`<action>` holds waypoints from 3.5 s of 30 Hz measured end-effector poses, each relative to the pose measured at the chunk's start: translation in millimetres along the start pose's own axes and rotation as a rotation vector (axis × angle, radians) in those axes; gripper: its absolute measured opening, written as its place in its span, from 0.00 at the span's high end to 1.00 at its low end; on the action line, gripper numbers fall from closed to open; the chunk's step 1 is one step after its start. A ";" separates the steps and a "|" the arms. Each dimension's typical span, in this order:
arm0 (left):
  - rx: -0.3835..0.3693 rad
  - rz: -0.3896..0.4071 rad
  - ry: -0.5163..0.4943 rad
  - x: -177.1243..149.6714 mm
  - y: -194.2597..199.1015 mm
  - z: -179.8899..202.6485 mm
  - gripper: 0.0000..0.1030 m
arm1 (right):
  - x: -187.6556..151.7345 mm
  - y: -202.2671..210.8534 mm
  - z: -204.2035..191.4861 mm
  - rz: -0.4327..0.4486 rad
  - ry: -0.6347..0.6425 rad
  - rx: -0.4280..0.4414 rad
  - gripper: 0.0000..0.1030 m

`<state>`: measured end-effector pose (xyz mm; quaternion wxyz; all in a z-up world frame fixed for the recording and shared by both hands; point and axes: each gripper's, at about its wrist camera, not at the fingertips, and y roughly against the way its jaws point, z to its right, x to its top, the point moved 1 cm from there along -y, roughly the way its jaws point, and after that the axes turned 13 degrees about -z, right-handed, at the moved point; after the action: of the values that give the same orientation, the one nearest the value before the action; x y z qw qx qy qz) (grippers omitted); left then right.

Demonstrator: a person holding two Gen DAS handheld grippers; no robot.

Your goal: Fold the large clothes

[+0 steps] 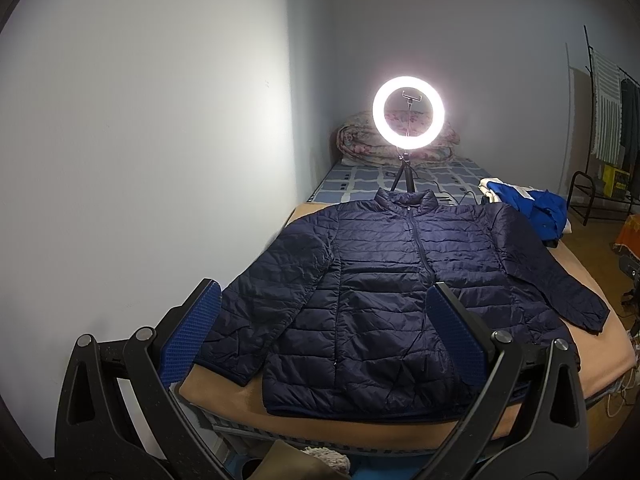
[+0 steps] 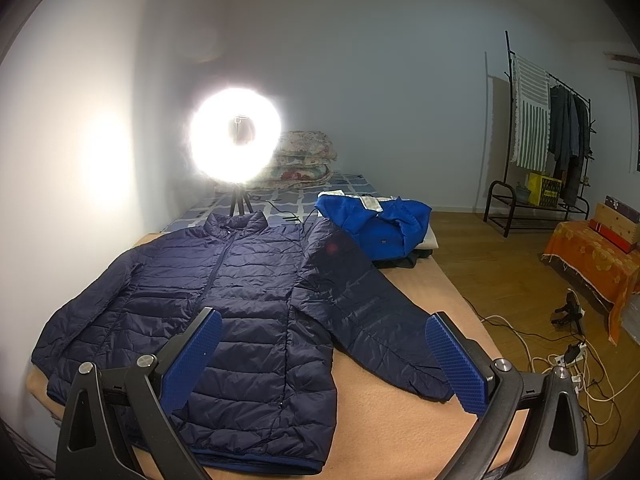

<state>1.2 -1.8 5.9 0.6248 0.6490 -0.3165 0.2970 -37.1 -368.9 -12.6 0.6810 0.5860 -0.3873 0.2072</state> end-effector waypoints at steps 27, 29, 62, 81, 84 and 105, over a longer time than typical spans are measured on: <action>0.010 -0.005 0.003 0.8 -7.8 -3.0 0.00 | -1.2 -1.3 -4.8 -0.002 0.003 0.007 0.00; 0.010 -0.005 0.006 0.9 -9.3 -4.4 0.00 | -0.7 -2.3 -6.4 -0.003 0.005 0.009 0.00; 0.137 -0.092 0.083 -44.2 -38.5 -81.5 0.00 | 30.3 -37.2 -153.0 -0.003 0.253 0.228 0.01; 0.137 -0.216 0.194 -122.0 -38.3 -123.8 0.00 | 11.5 -93.9 -374.8 -0.130 0.753 0.605 0.18; 0.140 -0.233 0.192 -129.5 -40.6 -126.1 0.00 | -5.6 -107.0 -413.3 -0.213 0.841 0.688 0.26; 0.107 -0.256 0.232 -132.2 -52.1 -145.3 0.00 | -161.6 -159.4 -573.9 -0.565 1.313 0.779 0.50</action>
<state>-39.0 149.6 -123.5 0.6543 0.6779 -0.1408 0.3043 144.3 172.7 -246.3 0.5433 0.6153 0.3532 0.4489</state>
